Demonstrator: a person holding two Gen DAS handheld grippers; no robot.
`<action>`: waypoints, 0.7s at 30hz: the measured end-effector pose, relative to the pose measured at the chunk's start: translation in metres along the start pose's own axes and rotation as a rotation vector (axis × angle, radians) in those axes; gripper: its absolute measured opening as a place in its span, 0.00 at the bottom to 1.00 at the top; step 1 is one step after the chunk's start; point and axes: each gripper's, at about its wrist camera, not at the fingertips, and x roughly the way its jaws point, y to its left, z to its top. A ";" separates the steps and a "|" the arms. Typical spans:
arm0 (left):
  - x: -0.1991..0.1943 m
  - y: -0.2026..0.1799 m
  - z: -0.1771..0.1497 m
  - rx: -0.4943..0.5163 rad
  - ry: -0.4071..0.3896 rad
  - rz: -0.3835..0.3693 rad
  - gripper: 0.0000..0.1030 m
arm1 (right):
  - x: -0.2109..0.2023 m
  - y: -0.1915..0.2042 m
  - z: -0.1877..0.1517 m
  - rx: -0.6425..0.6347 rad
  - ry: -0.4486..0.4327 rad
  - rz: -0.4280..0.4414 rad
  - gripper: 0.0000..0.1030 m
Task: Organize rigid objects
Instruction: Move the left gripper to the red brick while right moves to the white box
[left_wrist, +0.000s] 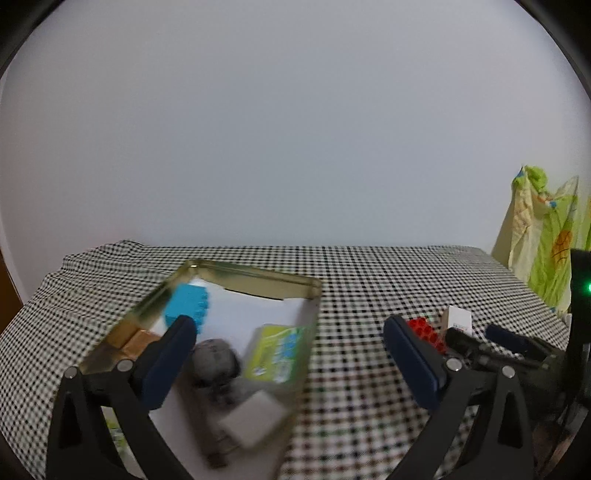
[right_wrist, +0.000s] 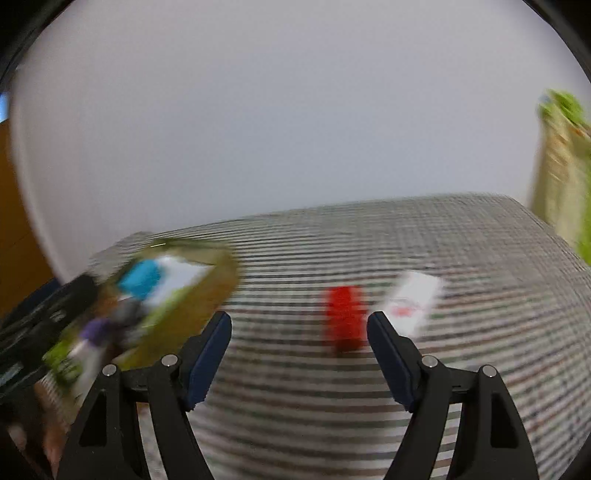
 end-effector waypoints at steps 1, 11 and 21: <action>0.007 -0.006 0.002 -0.006 0.017 -0.003 1.00 | 0.005 -0.015 0.004 0.034 0.020 -0.034 0.76; 0.058 -0.042 0.001 -0.024 0.158 0.003 1.00 | 0.056 -0.066 0.028 0.132 0.192 -0.158 0.76; 0.074 -0.061 -0.006 0.022 0.210 -0.020 1.00 | 0.071 -0.076 0.022 0.075 0.243 -0.231 0.74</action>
